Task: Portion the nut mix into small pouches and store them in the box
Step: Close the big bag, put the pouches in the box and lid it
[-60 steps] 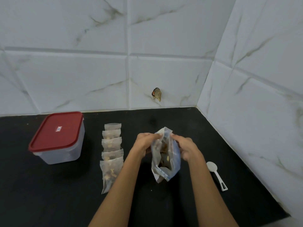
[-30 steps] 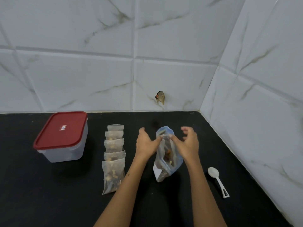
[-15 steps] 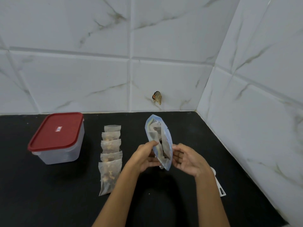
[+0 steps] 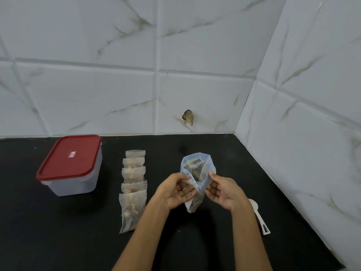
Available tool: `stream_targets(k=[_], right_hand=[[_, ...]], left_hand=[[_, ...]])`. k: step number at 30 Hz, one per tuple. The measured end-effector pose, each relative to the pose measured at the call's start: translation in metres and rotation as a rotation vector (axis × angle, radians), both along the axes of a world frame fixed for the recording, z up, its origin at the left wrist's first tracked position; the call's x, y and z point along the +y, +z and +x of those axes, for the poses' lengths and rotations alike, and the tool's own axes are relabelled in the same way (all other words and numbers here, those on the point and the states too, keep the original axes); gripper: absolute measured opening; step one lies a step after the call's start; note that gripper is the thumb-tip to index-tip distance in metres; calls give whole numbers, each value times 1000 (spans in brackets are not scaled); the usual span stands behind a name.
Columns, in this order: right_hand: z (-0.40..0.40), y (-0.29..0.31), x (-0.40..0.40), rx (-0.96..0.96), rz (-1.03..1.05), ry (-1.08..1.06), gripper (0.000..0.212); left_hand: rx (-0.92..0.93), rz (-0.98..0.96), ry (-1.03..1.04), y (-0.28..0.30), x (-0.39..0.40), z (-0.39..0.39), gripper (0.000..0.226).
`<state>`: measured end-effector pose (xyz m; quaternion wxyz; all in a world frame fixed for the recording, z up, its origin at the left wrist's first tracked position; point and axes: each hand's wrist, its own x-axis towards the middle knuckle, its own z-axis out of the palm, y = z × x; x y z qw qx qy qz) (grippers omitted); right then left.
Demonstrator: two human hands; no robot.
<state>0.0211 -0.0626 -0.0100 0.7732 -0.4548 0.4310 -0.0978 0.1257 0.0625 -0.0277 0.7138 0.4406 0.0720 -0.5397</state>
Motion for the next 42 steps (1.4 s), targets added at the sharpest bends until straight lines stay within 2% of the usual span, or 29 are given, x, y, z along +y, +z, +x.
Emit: stream_targets(k=[3, 5, 8, 11, 13, 16, 18, 19, 21, 23, 26, 28, 30, 32, 34, 36, 38, 39, 41, 42], right_hand=[[-3, 2, -2, -132, 124, -5, 21], [-4, 3, -4, -184, 155, 37, 27], [-1, 1, -2, -137, 45, 77, 31], [2, 0, 4, -46, -84, 17, 24], [5, 1, 9, 61, -246, -68, 20], [12, 2, 22, 346, -721, -119, 20], [17, -1, 34, 433, -959, -101, 22], [18, -3, 38, 428, -1014, -91, 23], [19, -5, 35, 376, -963, -76, 22], [17, -2, 24, 287, -709, -74, 19], [12, 7, 14, 126, -278, -64, 18], [13, 6, 12, 92, -250, -71, 11], [14, -2, 13, 181, -538, -93, 4], [17, -9, 15, 317, -958, -140, 10], [17, -12, 14, 318, -1108, -180, 14], [17, -10, 9, 263, -915, -163, 17], [15, -2, 5, 181, -579, -72, 24], [13, 2, 3, 141, -443, -17, 27], [11, 7, -1, 72, -250, 41, 23], [10, 7, -3, 53, -186, 46, 19]], left_hand=[[-9, -28, 16, 5, 1, -2, 19], [-39, -37, 26, 6, 1, -3, 18], [-87, -3, 36, 6, -1, -7, 21], [-205, 103, 90, 3, -10, -12, 22], [-423, 249, 159, -2, -15, -15, 23], [-875, 478, 181, -6, -18, -24, 29], [-1042, 539, 144, -5, -19, -30, 32], [-1057, 543, 106, -5, -20, -30, 33], [-963, 498, 42, -4, -20, -24, 29], [-775, 382, 35, 2, -15, -17, 19], [-617, 285, 72, 5, -10, -10, 23], [-596, 279, 57, 4, -9, -10, 20], [-702, 339, 61, 2, -10, -12, 21], [-962, 494, 61, 0, -10, -12, 26], [-1116, 590, 40, 1, -10, -11, 30], [-1091, 607, 1, 0, -9, -4, 41], [-1034, 612, -28, -3, -9, 4, 56], [-991, 567, -34, -2, -8, 8, 55], [-723, 373, -2, 5, -9, 13, 35], [-560, 302, 14, 10, -11, 16, 35]])
